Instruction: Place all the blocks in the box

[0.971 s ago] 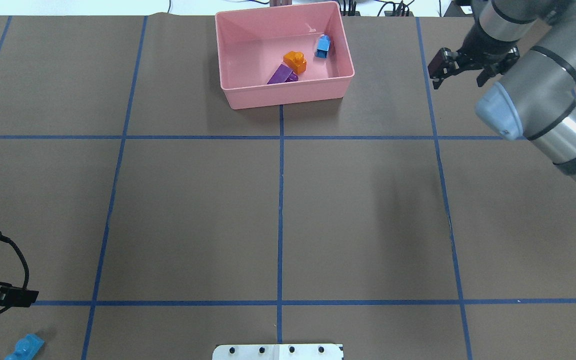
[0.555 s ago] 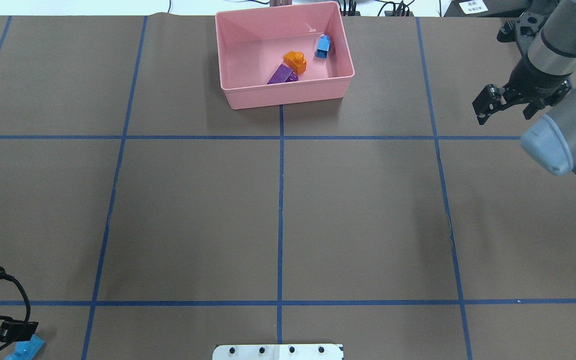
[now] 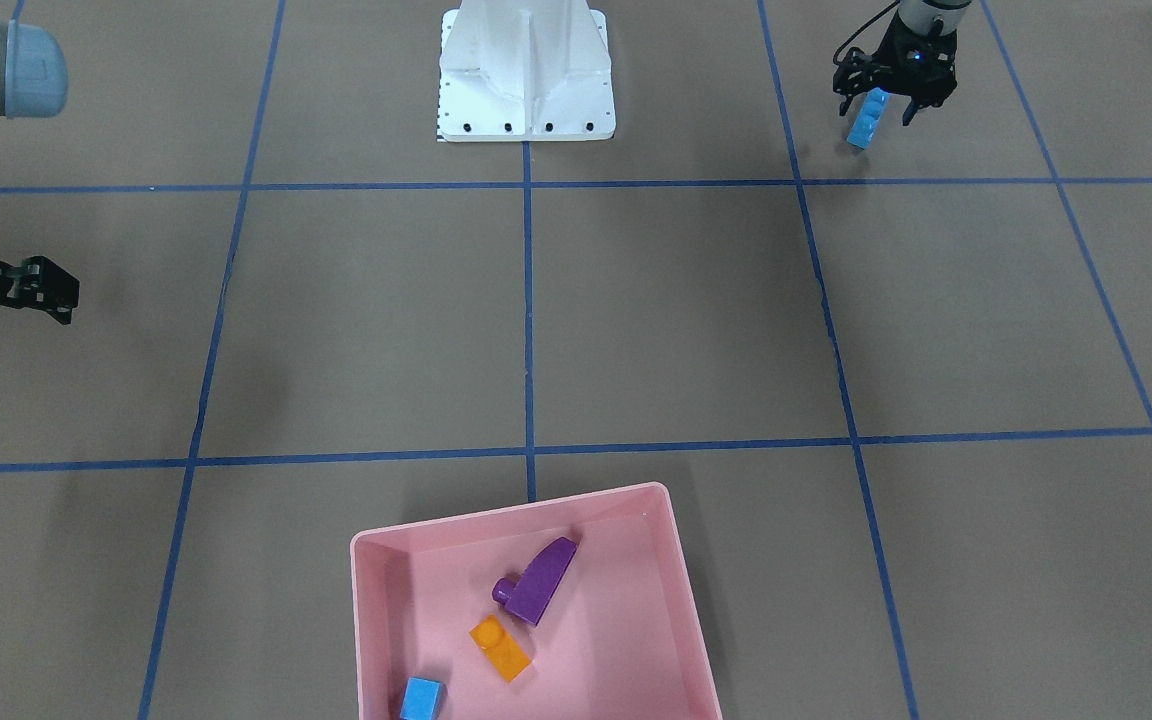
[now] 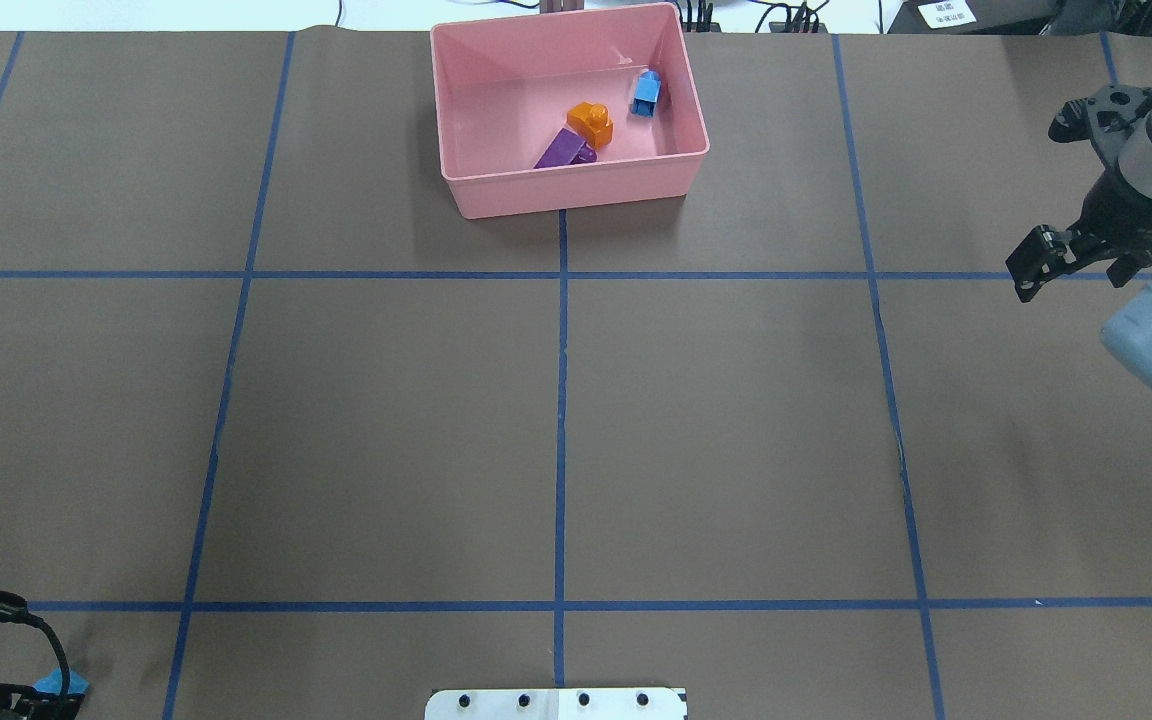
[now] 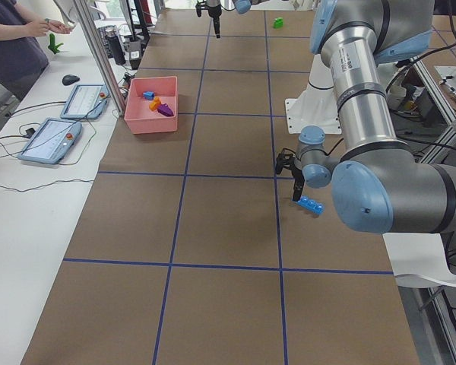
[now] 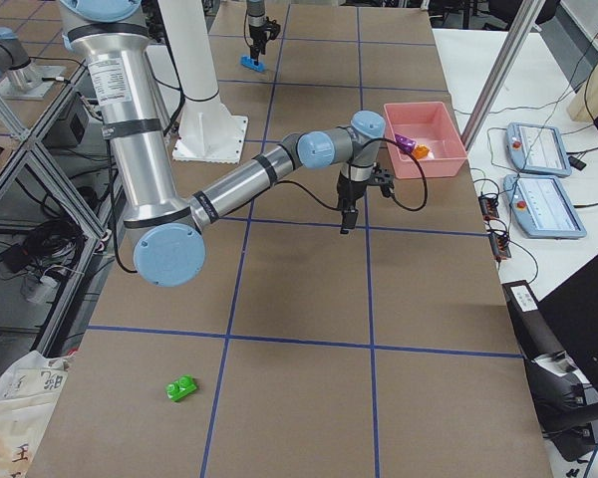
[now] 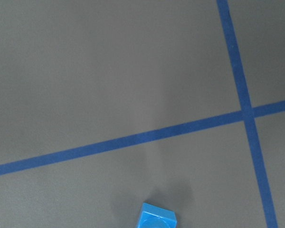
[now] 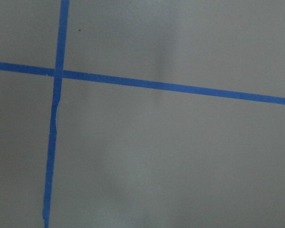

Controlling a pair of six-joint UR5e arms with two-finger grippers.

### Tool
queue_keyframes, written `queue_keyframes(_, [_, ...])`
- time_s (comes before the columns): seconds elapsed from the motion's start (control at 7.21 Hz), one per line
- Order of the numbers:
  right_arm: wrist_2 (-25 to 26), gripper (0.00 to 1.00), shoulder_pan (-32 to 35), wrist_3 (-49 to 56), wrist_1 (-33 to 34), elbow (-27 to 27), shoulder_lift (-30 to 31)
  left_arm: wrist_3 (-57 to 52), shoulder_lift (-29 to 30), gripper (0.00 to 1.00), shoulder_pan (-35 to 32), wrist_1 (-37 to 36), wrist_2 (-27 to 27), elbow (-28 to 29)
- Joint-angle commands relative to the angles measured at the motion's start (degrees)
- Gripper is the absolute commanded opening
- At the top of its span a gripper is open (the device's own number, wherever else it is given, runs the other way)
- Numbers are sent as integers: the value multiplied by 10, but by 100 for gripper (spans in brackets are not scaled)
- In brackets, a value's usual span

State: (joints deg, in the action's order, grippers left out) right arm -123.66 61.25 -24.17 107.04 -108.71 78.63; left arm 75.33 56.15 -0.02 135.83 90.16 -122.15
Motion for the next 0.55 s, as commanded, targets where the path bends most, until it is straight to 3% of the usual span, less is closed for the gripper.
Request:
queue_keyframes(0.0, [0,100,4,20,-1,-20,36,5,-1,100,25,26,-8,23])
queue_keyframes(0.14, [-1,100,4,20,0,-28,42,6,-1,89,34,28,-9,22])
queue_keyframes(0.28, [-1,100,4,20,1,-29,43,6,-2,42,36,37,-9,22])
queue_keyframes(0.42, [-1,100,7,24,-1,-30,49,6,-3,0,48,37,-10,23])
